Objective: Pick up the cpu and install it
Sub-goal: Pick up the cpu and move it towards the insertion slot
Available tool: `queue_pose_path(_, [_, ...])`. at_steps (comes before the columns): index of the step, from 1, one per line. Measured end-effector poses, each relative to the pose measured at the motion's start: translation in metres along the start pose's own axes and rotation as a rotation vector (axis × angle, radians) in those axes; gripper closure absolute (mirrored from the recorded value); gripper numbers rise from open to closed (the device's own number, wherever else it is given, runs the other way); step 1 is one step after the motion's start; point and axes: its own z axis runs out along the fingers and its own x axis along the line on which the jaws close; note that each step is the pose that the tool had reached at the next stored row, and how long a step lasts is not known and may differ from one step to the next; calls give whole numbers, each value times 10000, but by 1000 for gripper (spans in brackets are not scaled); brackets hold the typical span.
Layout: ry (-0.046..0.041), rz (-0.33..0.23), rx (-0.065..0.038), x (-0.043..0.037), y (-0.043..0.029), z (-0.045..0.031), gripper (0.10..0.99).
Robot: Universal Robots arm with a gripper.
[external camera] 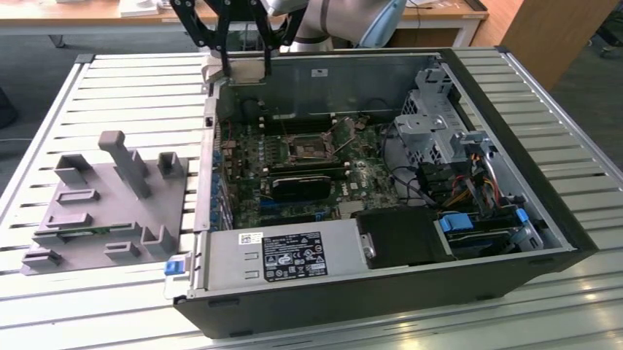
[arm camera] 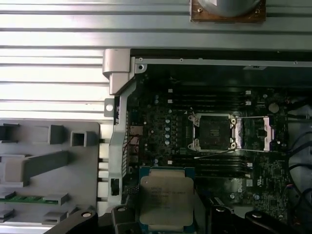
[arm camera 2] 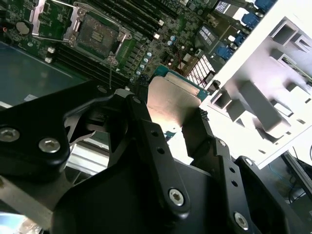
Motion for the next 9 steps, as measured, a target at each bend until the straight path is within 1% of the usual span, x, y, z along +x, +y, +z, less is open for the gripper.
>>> queue_pose_path(9, [0, 0, 0, -101, 72, 10, 553])
